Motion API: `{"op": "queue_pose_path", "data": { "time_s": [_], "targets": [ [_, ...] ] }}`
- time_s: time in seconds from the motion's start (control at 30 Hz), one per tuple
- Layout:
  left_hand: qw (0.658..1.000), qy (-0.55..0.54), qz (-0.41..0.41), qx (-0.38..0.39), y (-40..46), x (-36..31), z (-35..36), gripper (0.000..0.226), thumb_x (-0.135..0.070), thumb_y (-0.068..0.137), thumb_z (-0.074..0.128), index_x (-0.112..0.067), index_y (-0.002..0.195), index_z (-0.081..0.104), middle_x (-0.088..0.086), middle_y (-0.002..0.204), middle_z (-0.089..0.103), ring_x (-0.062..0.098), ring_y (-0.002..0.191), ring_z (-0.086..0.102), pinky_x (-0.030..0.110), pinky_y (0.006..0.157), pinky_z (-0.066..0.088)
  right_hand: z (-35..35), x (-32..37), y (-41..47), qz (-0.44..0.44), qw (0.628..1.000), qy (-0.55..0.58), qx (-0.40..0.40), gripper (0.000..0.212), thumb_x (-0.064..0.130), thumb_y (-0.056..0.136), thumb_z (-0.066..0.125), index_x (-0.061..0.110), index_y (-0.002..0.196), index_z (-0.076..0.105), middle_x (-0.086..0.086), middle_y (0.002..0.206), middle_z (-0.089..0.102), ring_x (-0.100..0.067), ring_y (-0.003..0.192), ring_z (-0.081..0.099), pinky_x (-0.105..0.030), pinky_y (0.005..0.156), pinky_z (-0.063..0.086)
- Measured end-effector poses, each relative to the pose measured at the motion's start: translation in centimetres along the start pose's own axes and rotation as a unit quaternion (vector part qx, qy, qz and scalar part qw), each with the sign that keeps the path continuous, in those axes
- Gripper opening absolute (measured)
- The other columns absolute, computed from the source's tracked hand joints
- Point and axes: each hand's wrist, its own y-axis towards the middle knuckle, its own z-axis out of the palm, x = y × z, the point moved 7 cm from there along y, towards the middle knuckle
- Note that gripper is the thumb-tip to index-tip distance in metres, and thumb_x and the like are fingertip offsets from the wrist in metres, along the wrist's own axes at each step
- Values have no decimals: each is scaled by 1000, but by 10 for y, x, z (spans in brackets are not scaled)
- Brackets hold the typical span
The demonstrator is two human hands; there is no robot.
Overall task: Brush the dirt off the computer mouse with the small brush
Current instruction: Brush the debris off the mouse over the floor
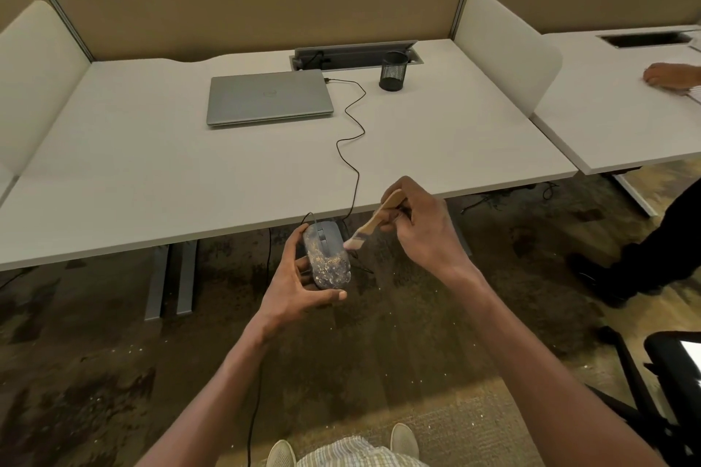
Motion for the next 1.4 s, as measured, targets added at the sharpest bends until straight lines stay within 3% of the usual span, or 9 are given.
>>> {"op": "queue_pose_path", "data": {
  "time_s": [0.17,0.4,0.57,0.83,1.07,1.2,1.3,1.4],
  "targets": [
    [1000,-4,-6,6,2,-1,2,142,-44,44,97,-40,158,11,13,141,56,23,122,64,47,104,54,-5,6,16,-13,997,30,-65,25,-13,95,48,8,106,58,-6,96,71,-13,90,74,-25,73,62],
    [1000,-4,-9,-2,1,-3,-3,140,-46,43,96,-42,156,13,17,143,54,29,126,61,53,107,51,6,0,9,-6,998,63,-3,35,-12,97,44,21,100,55,3,95,68,-5,92,72,-20,75,60],
    [1000,-1,-5,-4,-1,-4,-4,139,-47,44,95,-40,156,13,17,146,51,28,129,59,54,110,47,4,-6,3,8,998,52,47,32,-11,97,44,18,101,56,1,97,68,-8,95,71,-26,78,62],
    [1000,2,-5,2,3,-3,0,140,-46,43,97,-44,155,13,15,144,55,23,124,64,43,106,52,-1,10,6,-28,996,87,20,37,-16,94,41,16,102,57,-3,98,70,-7,95,72,-24,80,60],
    [1000,7,-8,-9,-1,-2,-4,138,-43,44,97,-42,155,14,16,148,51,25,129,60,50,111,48,4,8,-3,-39,997,28,64,31,-9,96,46,20,101,56,10,95,67,-1,94,69,-16,78,58],
    [1000,10,-10,-10,-2,-2,-4,141,-45,44,97,-37,157,13,14,149,51,24,130,59,50,111,47,0,11,0,-38,998,39,39,31,-12,96,45,16,102,57,4,96,67,-4,94,70,-24,79,61],
    [1000,7,-9,-10,-1,-2,-4,136,-36,49,99,-43,155,14,17,148,51,27,129,59,51,111,48,7,21,-1,-51,997,44,45,31,-14,95,44,13,104,57,-1,96,68,-8,95,71,-26,80,61],
    [1000,-1,-9,-9,-2,-2,-3,139,-37,47,99,-44,155,12,16,148,52,27,128,61,51,110,48,14,22,-7,-57,996,37,65,29,-12,96,46,14,104,57,1,97,68,-7,96,70,-23,81,60]
  ]
}}
